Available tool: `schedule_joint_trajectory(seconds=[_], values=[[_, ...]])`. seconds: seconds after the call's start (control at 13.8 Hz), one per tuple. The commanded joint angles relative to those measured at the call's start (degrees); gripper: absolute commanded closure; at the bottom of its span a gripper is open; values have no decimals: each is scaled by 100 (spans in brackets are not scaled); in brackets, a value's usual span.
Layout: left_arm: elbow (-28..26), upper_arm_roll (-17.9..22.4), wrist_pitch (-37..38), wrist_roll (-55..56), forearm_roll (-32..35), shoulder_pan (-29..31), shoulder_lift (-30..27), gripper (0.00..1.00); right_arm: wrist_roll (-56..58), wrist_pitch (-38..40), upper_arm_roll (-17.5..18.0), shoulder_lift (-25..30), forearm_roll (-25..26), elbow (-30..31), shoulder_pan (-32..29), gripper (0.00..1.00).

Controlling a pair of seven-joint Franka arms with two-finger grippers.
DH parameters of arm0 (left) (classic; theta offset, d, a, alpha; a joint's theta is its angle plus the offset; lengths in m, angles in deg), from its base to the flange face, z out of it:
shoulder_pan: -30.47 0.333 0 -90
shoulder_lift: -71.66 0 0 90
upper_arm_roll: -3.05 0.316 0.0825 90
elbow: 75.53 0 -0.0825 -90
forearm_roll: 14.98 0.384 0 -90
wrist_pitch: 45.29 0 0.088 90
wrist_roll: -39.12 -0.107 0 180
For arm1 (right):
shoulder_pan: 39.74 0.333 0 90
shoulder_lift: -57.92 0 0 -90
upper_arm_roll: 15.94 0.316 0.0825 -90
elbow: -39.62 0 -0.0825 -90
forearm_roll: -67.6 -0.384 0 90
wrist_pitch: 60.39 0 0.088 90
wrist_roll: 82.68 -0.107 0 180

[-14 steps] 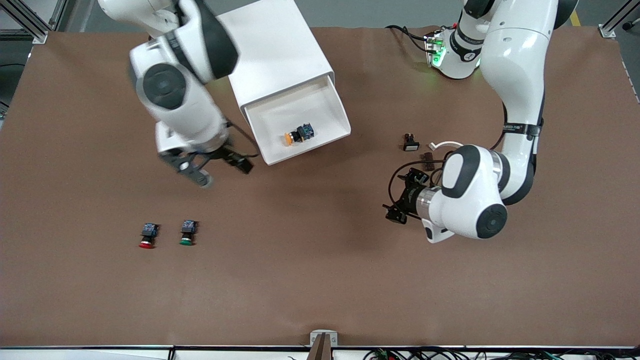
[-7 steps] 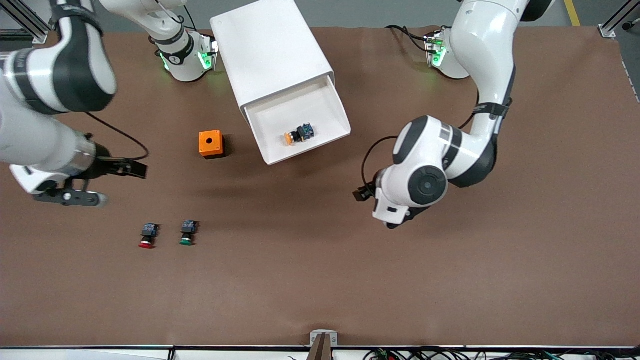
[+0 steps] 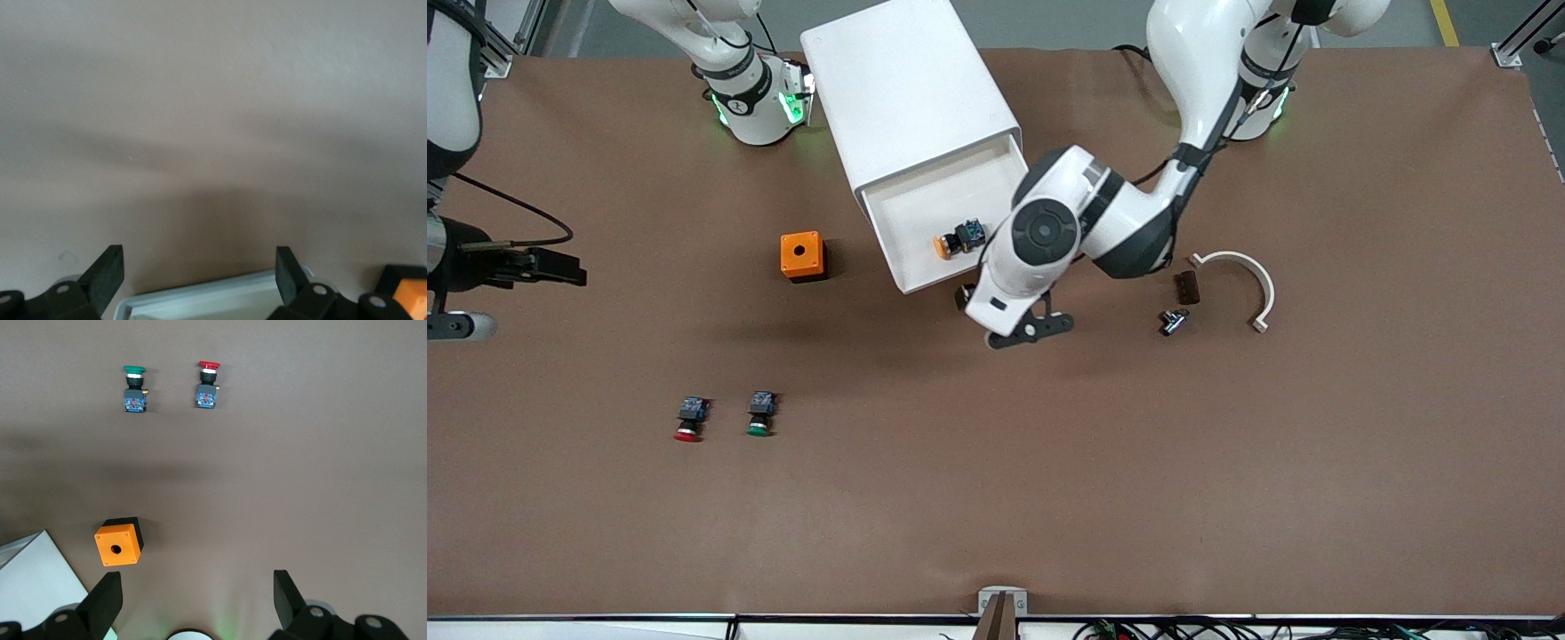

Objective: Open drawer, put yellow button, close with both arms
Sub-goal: 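Push the drawer shut into the cabinet with the left gripper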

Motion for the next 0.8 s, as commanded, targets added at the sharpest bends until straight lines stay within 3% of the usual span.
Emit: schedule_joint_trajectory(seconds=[0.0, 0.73], values=[[-608, 20, -105, 66, 124, -304, -469, 0, -24, 85, 121, -13, 48, -94, -133, 0], [-1172, -578, -105, 1454, 124, -815, -734, 0, -244, 259, 165, 5, -14, -287, -133, 0]])
